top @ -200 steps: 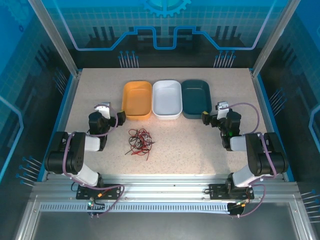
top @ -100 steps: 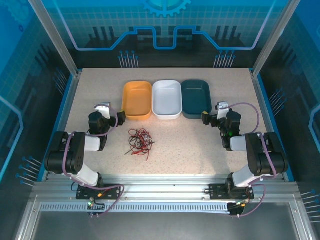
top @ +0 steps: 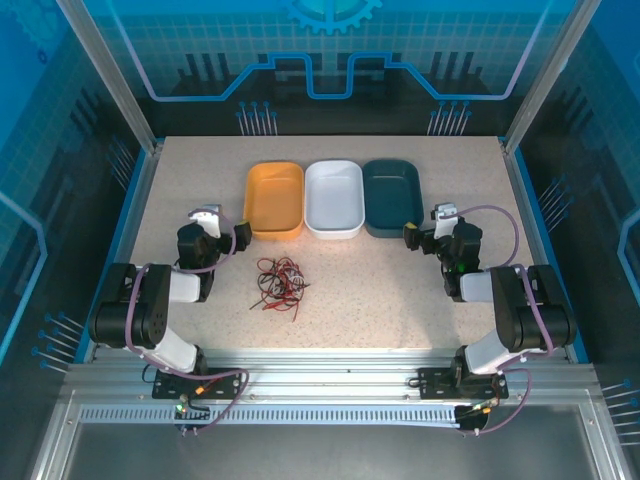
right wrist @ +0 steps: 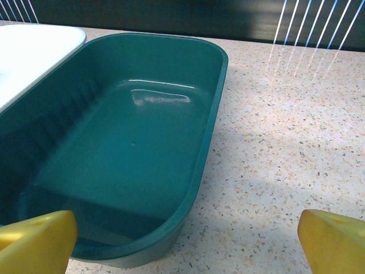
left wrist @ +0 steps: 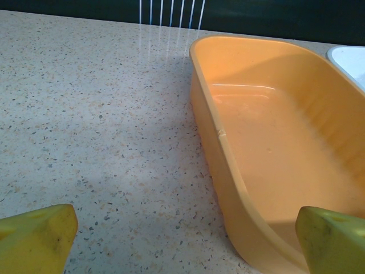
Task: Untangle the cables
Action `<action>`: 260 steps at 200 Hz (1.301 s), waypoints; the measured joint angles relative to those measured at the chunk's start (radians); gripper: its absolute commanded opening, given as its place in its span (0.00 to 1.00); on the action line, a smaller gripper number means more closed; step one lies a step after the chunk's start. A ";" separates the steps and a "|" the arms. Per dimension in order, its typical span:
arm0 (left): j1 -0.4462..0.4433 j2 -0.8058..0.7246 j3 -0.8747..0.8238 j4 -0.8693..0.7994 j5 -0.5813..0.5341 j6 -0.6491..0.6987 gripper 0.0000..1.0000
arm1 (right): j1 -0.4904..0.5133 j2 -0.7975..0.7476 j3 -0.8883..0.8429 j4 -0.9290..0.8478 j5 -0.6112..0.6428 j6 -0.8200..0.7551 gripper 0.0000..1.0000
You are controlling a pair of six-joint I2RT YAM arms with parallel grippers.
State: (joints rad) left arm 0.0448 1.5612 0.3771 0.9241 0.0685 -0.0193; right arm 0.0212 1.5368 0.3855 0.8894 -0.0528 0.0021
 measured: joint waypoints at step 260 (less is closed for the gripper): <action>0.000 -0.809 0.034 -0.630 -0.108 -0.345 0.99 | 0.198 -0.521 0.208 -0.761 0.342 0.213 1.00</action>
State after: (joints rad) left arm 0.0448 0.7521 0.4114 0.2939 -0.0399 -0.3645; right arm 0.2192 1.0157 0.5938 0.1284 0.2890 0.2153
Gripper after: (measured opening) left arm 0.992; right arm 0.996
